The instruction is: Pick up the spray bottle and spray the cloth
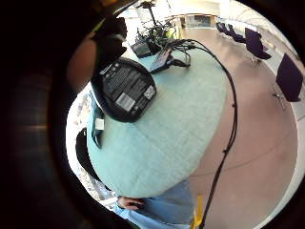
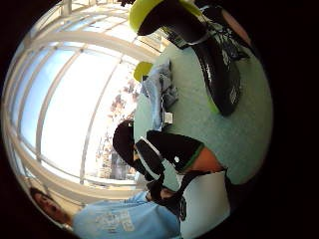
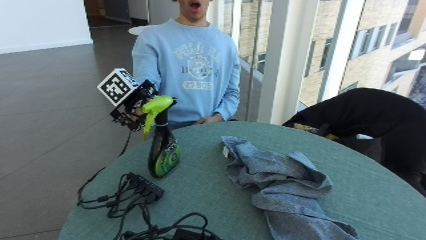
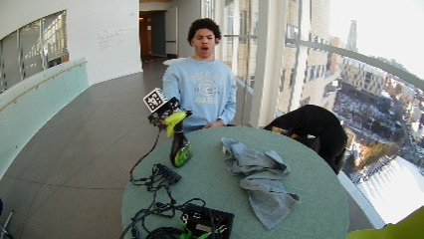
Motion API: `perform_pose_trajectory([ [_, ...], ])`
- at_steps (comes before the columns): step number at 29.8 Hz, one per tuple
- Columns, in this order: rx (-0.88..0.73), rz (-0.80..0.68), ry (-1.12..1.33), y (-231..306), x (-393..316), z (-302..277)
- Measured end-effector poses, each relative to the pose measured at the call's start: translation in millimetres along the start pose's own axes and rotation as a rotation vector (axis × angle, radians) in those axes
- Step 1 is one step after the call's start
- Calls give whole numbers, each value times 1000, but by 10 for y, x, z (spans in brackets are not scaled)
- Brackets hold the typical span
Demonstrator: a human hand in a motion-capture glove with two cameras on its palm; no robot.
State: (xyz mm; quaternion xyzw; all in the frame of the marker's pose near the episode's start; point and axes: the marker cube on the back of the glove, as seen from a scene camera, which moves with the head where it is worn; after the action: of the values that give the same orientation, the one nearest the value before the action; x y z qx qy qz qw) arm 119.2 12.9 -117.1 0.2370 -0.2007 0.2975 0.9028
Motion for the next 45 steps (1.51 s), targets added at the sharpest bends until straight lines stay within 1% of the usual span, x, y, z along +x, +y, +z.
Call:
perform_pose_trajectory([
  [5, -34, 99, -147, -196, 133, 151],
  [11, -38, 149, -264, -427, 126, 345],
  [17, 0, 206, -354, -633, 75, 570],
  [20, 19, 220, -376, -654, 75, 674],
  [30, 104, 196, -335, -616, 79, 810],
  [36, 139, 131, -373, -660, 75, 749],
  [39, 117, 86, -355, -661, 50, 715],
  [45, 0, 3, -333, -644, -85, 614],
])
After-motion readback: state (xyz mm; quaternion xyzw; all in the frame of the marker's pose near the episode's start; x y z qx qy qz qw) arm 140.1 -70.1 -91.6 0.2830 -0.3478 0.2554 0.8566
